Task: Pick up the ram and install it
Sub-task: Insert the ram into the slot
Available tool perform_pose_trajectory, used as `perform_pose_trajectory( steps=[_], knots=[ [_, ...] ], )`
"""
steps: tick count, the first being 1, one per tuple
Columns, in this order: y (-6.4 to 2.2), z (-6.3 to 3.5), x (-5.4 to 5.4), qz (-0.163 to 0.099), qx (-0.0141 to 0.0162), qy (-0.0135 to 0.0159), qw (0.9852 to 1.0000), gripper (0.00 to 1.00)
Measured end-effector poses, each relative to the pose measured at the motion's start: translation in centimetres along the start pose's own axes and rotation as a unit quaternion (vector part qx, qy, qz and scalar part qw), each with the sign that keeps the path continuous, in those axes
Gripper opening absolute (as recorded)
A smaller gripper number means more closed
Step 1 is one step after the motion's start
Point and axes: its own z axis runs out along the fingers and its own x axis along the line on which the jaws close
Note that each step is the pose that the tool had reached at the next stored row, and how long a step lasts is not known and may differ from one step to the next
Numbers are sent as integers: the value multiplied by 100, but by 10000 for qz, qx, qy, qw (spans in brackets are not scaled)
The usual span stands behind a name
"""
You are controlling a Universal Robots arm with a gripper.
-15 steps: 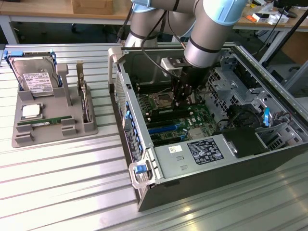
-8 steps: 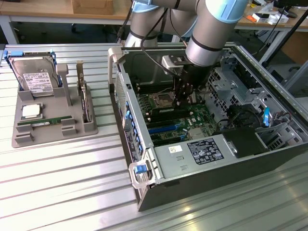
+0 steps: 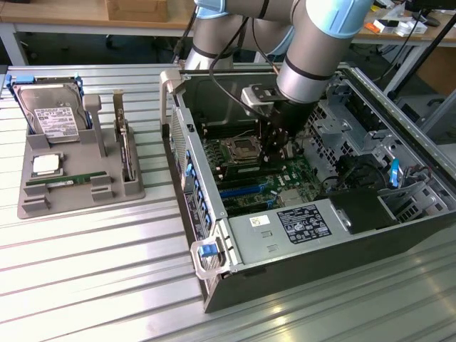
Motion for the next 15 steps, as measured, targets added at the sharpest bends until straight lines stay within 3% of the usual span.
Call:
perform_pose_trajectory(
  steps=[15],
  knots=[
    [6, 51, -43, 1, -4, 4, 10000, 12]
  ],
)
